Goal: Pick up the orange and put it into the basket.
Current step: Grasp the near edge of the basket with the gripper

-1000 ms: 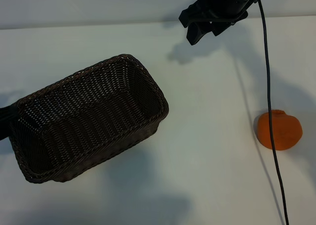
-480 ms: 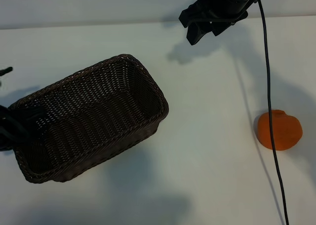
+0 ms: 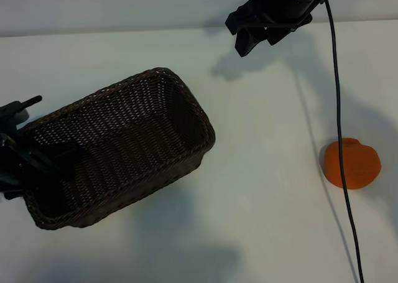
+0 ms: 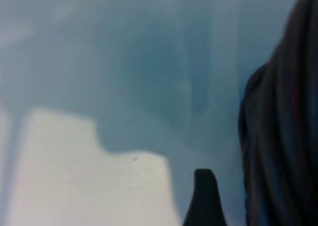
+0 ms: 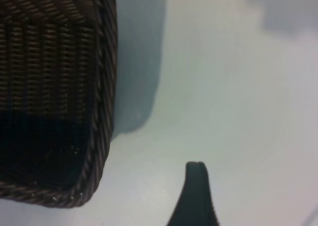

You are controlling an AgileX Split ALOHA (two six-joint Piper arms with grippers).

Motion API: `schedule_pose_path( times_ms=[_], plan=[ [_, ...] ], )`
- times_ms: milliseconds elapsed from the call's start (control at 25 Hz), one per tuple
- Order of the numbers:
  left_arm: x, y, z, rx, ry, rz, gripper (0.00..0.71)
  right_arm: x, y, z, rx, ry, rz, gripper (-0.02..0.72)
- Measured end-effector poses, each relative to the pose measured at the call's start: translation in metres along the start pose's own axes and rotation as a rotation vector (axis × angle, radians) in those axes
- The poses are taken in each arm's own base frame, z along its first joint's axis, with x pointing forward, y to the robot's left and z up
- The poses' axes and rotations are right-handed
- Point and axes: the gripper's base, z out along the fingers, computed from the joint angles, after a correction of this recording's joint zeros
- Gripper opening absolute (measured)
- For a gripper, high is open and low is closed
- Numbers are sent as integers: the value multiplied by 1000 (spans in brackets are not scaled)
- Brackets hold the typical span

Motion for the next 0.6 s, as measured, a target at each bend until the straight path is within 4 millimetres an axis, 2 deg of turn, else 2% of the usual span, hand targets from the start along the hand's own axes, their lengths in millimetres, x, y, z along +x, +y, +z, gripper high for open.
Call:
schedule_pose_path(
  times_ms=[240, 600],
  plan=[
    [-2, -4, 9, 66, -36, -19, 449, 0, 0, 0, 0, 0, 0, 559],
    [-4, -6, 12, 80, -56, 23, 425, 0, 0, 0, 0, 0, 0, 559]
  ],
)
